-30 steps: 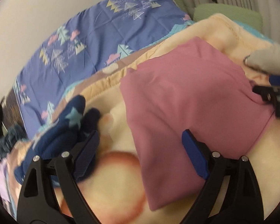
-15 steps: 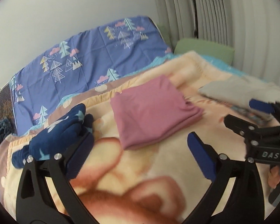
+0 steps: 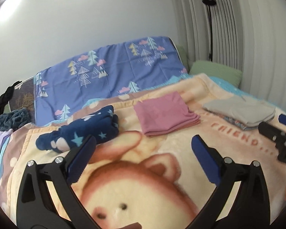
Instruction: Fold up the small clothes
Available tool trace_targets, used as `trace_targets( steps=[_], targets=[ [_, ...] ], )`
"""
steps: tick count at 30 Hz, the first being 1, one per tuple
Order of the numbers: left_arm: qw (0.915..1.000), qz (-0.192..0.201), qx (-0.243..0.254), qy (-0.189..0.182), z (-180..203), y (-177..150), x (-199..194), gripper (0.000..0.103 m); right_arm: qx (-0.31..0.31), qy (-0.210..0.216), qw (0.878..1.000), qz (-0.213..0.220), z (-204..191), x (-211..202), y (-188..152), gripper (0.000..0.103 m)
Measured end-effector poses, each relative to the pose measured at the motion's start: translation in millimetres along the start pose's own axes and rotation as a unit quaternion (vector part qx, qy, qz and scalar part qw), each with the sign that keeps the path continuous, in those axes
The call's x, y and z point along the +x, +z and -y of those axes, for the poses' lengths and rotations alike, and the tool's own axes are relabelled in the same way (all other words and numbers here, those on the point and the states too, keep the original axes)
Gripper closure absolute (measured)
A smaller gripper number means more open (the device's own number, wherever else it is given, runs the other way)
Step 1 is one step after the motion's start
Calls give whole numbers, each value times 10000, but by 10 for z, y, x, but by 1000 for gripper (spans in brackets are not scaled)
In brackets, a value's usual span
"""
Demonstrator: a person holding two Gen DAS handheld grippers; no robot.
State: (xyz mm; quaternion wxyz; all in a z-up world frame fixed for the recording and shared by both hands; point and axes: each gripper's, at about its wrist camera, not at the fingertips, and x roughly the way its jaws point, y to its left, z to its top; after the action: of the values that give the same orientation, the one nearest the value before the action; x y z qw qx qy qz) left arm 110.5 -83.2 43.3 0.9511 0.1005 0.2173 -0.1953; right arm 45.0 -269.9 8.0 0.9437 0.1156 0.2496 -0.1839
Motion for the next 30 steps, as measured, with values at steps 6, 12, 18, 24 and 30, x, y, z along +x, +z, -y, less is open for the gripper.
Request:
trace_targets(
  steps=[6,12,18,24,30],
  targets=[
    [9993,139,-181,-292,23,-71,-439,2,-61,-88,9999,130,-42,-393,-120,1],
    [9993,147,-255,-215,43,-219,-715,2,-153,-158,9997,97,-31,-600,-225,1],
    [9993,182,-313,-8,-44,-330,-913,2,-259,-107,9996,34,-67,-717,-299,1],
    [9997,123,-228,0,-39,-395,-979,2,-321,-9,9994,86,-144,-793,-326,1],
    [9997,-63,-214,117,3,-398,-949,2,-393,11,9992,91,-207,-807,-337,1]
  ],
)
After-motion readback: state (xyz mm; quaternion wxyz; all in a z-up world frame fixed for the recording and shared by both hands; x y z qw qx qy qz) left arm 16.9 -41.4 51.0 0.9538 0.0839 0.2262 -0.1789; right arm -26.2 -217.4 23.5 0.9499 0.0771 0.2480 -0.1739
